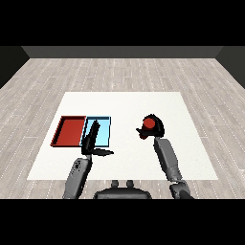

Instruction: Pick the red can and put it in the red box

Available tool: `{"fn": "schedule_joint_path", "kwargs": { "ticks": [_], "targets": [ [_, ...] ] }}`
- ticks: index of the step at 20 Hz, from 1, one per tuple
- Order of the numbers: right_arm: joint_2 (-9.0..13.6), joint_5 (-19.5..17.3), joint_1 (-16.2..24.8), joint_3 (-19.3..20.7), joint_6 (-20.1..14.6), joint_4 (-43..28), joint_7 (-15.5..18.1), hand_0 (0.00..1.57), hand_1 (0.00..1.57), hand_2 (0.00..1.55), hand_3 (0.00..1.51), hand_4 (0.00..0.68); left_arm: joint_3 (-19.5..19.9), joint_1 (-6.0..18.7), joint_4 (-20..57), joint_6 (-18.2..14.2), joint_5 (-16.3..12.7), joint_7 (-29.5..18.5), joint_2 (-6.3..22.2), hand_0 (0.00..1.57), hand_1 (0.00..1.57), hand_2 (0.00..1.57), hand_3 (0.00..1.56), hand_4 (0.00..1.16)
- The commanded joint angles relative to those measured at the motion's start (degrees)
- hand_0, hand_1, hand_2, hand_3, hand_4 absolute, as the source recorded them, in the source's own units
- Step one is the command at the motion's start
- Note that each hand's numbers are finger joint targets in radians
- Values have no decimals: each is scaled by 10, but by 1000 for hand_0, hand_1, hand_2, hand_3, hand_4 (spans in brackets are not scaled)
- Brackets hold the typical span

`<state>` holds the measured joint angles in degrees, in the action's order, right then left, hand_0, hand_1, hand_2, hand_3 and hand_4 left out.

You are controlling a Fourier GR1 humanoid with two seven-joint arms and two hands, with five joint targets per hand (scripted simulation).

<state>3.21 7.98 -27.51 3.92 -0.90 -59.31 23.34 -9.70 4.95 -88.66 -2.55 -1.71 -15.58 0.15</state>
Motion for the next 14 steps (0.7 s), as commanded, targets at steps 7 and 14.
{"fn": "schedule_joint_path", "kwargs": {
  "ticks": [7, 14],
  "targets": [
    [-32, 15, 58, -150, -133, -134, -52, 1425, 1425, 1443, 1423, 662, -119, 48, 21, -84, -34, 27, -1, 0, 0, 0, 0, 0],
    [-32, 29, 40, -200, -151, -141, -41, 1382, 1382, 1398, 1391, 629, -133, 83, 26, -114, -34, 60, -2, 0, 0, 0, 0, 0]
  ]
}}
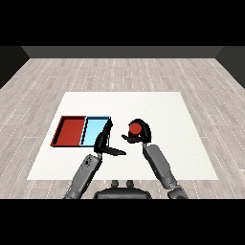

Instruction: Pick the red can and put it in the red box

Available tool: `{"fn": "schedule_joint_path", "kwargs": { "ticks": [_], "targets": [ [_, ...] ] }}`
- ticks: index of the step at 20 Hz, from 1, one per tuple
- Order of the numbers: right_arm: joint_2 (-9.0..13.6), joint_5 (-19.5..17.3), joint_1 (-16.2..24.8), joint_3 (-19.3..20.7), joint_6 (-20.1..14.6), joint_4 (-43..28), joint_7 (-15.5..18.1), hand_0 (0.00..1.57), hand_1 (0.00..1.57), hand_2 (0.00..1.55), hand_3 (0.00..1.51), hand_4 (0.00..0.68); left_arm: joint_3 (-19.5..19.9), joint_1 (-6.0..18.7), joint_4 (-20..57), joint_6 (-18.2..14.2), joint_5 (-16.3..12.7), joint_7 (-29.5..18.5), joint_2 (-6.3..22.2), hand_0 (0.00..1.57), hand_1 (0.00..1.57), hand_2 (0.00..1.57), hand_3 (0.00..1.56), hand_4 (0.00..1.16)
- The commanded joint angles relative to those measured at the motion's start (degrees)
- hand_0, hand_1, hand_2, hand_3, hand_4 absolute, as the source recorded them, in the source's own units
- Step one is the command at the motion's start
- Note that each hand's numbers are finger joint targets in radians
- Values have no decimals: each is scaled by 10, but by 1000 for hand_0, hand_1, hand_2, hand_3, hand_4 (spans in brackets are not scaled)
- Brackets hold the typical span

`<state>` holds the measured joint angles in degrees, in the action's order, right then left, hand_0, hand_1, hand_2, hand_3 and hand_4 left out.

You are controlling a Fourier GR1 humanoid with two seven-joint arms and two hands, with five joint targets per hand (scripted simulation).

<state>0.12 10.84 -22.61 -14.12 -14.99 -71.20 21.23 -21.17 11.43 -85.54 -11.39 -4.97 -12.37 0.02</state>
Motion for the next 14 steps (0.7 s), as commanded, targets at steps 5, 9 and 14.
{"fn": "schedule_joint_path", "kwargs": {
  "ticks": [5, 9, 14],
  "targets": [
    [-1, 29, -56, -12, -16, 28, -7, 1392, 1392, 1409, 1400, 615, -49, 67, 89, -64, -31, -37, 0, 0, 0, 0, 0, 0],
    [-1, 44, -67, -75, -65, 9, -8, 1410, 1410, 1432, 1406, 613, -41, 63, 89, -48, -28, -21, 0, 0, 0, 0, 0, 0],
    [-1, 43, -42, -110, -80, -73, -51, 1431, 1431, 1435, 1401, 615, -55, 87, 70, -73, -13, 48, 0, 0, 0, 0, 0, 0]
  ]
}}
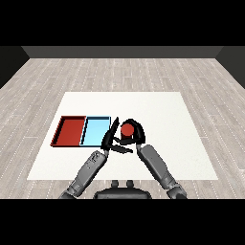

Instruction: Pick the red can and put it in the red box

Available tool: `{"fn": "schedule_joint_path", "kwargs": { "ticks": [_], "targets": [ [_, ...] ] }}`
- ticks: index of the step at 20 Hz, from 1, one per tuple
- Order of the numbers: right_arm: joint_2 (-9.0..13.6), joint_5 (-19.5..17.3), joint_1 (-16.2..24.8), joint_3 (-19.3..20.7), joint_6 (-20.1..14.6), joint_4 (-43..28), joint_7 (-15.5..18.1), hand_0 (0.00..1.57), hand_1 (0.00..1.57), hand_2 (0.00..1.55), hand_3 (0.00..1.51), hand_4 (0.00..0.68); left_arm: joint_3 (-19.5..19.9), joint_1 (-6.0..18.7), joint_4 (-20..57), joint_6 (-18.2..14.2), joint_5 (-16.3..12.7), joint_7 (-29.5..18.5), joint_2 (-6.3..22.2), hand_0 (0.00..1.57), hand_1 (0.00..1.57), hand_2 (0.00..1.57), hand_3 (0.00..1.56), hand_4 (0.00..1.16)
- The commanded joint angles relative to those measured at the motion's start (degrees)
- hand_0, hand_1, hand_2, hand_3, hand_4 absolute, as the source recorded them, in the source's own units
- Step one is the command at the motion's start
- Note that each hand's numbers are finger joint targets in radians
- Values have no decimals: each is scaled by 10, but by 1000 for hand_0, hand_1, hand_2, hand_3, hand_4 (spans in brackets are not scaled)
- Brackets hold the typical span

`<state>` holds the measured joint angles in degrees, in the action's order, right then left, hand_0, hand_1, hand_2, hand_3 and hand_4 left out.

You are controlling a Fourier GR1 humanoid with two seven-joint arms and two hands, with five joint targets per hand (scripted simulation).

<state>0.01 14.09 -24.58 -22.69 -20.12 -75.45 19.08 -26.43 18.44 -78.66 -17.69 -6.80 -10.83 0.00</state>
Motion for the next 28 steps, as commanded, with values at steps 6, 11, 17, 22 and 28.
{"fn": "schedule_joint_path", "kwargs": {
  "ticks": [6, 11, 17, 22, 28],
  "targets": [
    [0, 37, -18, -82, -54, 10, 34, 1451, 1451, 1426, 1383, 614, 6, 41, 22, -11, -10, 29, 0, 0, 0, 0, 0, 0],
    [0, 33, -42, -38, -30, -18, -17, 1447, 1447, 1433, 1387, 594, -26, 66, 81, -19, -24, -21, 0, 0, 0, 0, 0, 0],
    [0, 18, -3, -119, -94, -60, -12, 1471, 1471, 1457, 1405, 511, -22, 49, 45, -58, -9, 18, 0, 0, 0, 0, 0, 236],
    [0, 76, -87, -93, -79, 13, 10, 1513, 1513, 1460, 1404, 528, -58, 56, 40, -101, -5, 31, 1, 1295, 1295, 1321, 1249, 856],
    [0, 70, -46, -121, -96, -25, 36, 1467, 1467, 1439, 1392, 561, -58, 63, 5, -125, 19, 107, 6, 1571, 1571, 1536, 1446, 996]
  ]
}}
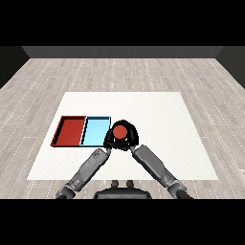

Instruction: Pick the red can and put it in the red box

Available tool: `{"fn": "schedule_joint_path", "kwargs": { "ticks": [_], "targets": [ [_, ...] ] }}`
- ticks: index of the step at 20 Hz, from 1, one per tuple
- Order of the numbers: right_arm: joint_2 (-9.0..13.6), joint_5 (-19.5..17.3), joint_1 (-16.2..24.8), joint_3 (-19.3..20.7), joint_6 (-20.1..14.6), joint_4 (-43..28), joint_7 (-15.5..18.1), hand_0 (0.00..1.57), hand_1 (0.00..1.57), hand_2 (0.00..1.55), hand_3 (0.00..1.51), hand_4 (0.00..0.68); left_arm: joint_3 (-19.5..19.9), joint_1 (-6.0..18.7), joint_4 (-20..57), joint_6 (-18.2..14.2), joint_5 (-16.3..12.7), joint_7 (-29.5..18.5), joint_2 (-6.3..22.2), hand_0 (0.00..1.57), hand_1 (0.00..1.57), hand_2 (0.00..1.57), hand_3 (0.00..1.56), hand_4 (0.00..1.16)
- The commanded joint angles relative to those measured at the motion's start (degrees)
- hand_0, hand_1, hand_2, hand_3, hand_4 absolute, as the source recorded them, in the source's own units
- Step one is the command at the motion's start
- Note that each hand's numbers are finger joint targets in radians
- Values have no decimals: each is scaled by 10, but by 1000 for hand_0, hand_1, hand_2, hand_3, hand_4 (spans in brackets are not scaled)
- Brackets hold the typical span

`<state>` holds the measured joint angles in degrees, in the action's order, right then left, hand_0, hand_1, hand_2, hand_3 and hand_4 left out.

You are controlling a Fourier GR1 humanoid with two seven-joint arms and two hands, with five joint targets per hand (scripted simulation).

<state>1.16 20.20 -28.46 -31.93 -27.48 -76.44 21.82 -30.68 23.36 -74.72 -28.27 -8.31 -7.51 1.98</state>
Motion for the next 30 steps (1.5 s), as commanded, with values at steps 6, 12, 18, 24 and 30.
{"fn": "schedule_joint_path", "kwargs": {
  "ticks": [6, 12, 18, 24, 30],
  "targets": [
    [-11, -10, 11, -3, 0, -37, -19, 1518, 1518, 1450, 1391, 541, -28, 54, 20, -59, 0, 30, -19, 1571, 1571, 1495, 1340, 857],
    [-11, -27, 10, -26, -26, -50, -36, 1516, 1516, 1459, 1396, 549, -7, 1, 36, -25, -4, -53, -19, 1571, 1571, 1528, 1424, 885],
    [-11, 7, 9, 15, 57, -18, -17, 763, 763, 612, 0, 0, -14, 25, 11, -49, -20, -28, -19, 1571, 1571, 1569, 1491, 1140],
    [-11, -4, 38, 12, 71, -16, 25, 0, 0, 0, 0, 0, -33, 42, 8, -79, -9, -8, -19, 1571, 1571, 1569, 1491, 1140],
    [-8, -66, -5, 51, 44, -76, -66, 0, 0, 0, 0, 0, -10, 17, 35, -49, -12, -60, -19, 1571, 1571, 1571, 1476, 1153]
  ]
}}
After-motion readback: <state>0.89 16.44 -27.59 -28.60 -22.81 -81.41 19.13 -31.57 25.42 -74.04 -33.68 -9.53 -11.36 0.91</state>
